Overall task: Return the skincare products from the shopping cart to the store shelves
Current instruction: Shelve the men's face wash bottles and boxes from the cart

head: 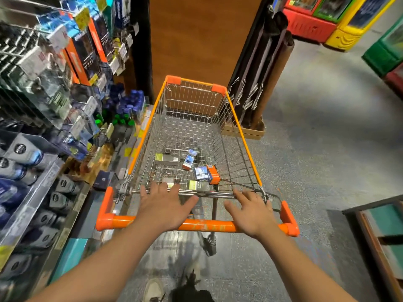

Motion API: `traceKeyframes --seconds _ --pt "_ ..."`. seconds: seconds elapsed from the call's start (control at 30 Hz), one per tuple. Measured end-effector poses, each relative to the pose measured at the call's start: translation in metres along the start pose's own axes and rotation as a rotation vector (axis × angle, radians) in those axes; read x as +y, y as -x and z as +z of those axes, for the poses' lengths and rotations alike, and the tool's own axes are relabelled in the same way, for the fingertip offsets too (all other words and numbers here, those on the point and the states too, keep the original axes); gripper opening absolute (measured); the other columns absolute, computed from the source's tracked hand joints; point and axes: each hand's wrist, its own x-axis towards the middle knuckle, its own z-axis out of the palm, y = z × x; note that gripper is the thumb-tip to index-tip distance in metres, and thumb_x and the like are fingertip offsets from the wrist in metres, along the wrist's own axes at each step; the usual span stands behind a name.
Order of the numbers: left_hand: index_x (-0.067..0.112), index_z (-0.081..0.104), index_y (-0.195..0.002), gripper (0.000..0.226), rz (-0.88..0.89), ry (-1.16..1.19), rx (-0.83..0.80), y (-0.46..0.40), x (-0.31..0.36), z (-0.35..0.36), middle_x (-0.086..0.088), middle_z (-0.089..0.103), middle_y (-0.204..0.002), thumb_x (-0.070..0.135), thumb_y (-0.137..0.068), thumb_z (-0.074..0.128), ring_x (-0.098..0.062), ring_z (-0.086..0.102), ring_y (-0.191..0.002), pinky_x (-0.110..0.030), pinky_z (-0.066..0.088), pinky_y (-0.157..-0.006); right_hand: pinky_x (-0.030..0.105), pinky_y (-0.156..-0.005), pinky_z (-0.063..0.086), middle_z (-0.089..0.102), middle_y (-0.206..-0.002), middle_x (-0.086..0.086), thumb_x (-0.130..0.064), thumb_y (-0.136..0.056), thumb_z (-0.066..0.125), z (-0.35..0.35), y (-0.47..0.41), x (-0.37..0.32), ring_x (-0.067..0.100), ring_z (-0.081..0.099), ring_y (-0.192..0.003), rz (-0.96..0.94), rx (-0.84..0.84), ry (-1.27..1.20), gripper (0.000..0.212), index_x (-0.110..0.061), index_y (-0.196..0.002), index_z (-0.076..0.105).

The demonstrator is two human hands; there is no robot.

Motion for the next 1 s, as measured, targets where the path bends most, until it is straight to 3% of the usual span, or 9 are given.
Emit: traceKeyframes --seconds 0.2,0.4,0.47,0.53,0.63,0.7,0.8,0.93,1.0 --pt "0.025 0.051 -0.147 0.085 -0.028 0.143 -0.039 -0.031 -0.003 -0.018 -0.011 0.048 -0.152 0.082 -0.093 0.019 -0.032 0.041 -0.14 -0.043 0.035 -0.114 0.058 -0.121 0.02 0.066 -0.125 0.007 -0.06 -0.104 0.03 0.002 -0.033 -0.008 0.028 0.051 -0.129 0.039 0.13 -0.071 0.055 -0.026 -0.12 0.071" --pt "0.029 0.061 -0.135 0.088 -0.141 0.271 0.008 -0.076 -0.004 -0.034 -0.004 0.066 -0.135 0.087 -0.081 0.021 -0.028 0.058 -0.125 -0.039 0.049 -0.101 0.037 -0.092 0.048 0.07 -0.108 0.008 -0.046 -0.099 0.054 0.002 -0.101 -0.019 0.027 0.062 -0.106 -0.023 0.026 -0.363 0.031 -0.02 -0.106 0.071" --pt "0.03 0.064 -0.125 0.074 -0.185 0.344 -0.002 -0.093 -0.003 -0.037 -0.002 0.074 -0.112 0.082 -0.085 0.029 -0.026 0.066 -0.109 -0.035 0.051 -0.09 0.031 -0.07 0.046 0.07 -0.093 0.004 -0.043 -0.097 0.058 0.001 -0.132 -0.023 0.022 0.063 -0.085 -0.018 -0.045 -0.406 0.027 -0.019 -0.1 0.068" --pt "0.031 0.064 -0.116 0.054 -0.232 0.398 -0.043 -0.11 0.001 -0.041 -0.004 0.074 -0.101 0.072 -0.094 0.039 -0.025 0.068 -0.096 -0.033 0.045 -0.075 0.031 -0.063 0.039 0.065 -0.081 0.001 -0.037 -0.099 0.058 0.003 -0.165 -0.025 0.023 0.062 -0.078 0.014 -0.094 -0.442 0.022 -0.018 -0.093 0.064" --pt "0.025 0.064 -0.109 0.039 -0.263 0.414 -0.077 -0.136 0.009 -0.048 0.0 0.066 -0.095 0.059 -0.101 0.045 -0.025 0.059 -0.098 -0.032 0.035 -0.071 0.03 -0.064 0.033 0.062 -0.077 0.004 -0.027 -0.098 0.057 0.012 -0.212 -0.032 0.031 0.063 -0.088 0.059 -0.165 -0.456 0.026 -0.016 -0.074 0.057" --pt "0.026 0.065 -0.106 0.038 -0.283 0.438 -0.105 -0.152 0.011 -0.05 0.002 0.065 -0.093 0.059 -0.1 0.047 -0.025 0.06 -0.099 -0.031 0.039 -0.072 0.028 -0.065 0.034 0.069 -0.092 0.011 -0.025 -0.097 0.06 0.023 -0.239 -0.036 0.032 0.066 -0.097 0.102 -0.199 -0.459 0.02 -0.011 -0.086 0.069" --pt "0.031 0.066 -0.116 0.039 -0.31 0.461 -0.134 -0.18 0.012 -0.052 -0.005 0.069 -0.121 0.06 -0.098 0.048 -0.027 0.062 -0.114 -0.032 0.043 -0.085 0.026 -0.071 0.039 0.072 -0.109 0.014 -0.026 -0.096 0.066 0.049 -0.273 -0.034 0.034 0.068 -0.107 0.195 -0.206 -0.489 0.026 -0.008 -0.113 0.073" --pt "0.027 0.067 -0.118 0.034 -0.328 0.514 -0.115 -0.222 0.013 -0.047 -0.004 0.067 -0.121 0.052 -0.101 0.05 -0.027 0.06 -0.117 -0.031 0.038 -0.081 0.038 -0.087 0.055 0.074 -0.111 0.02 -0.019 -0.087 0.069 0.094 -0.315 -0.029 0.04 0.068 -0.107 0.332 -0.132 -0.502 0.024 -0.006 -0.107 0.074" --pt "0.027 0.067 -0.121 0.037 -0.334 0.524 -0.112 -0.244 0.013 -0.041 -0.006 0.068 -0.126 0.052 -0.101 0.049 -0.027 0.061 -0.117 -0.031 0.042 -0.085 0.043 -0.094 0.054 0.072 -0.111 0.023 -0.013 -0.086 0.067 0.116 -0.336 -0.028 0.042 0.065 -0.111 0.365 -0.074 -0.491 0.02 -0.004 -0.104 0.072"
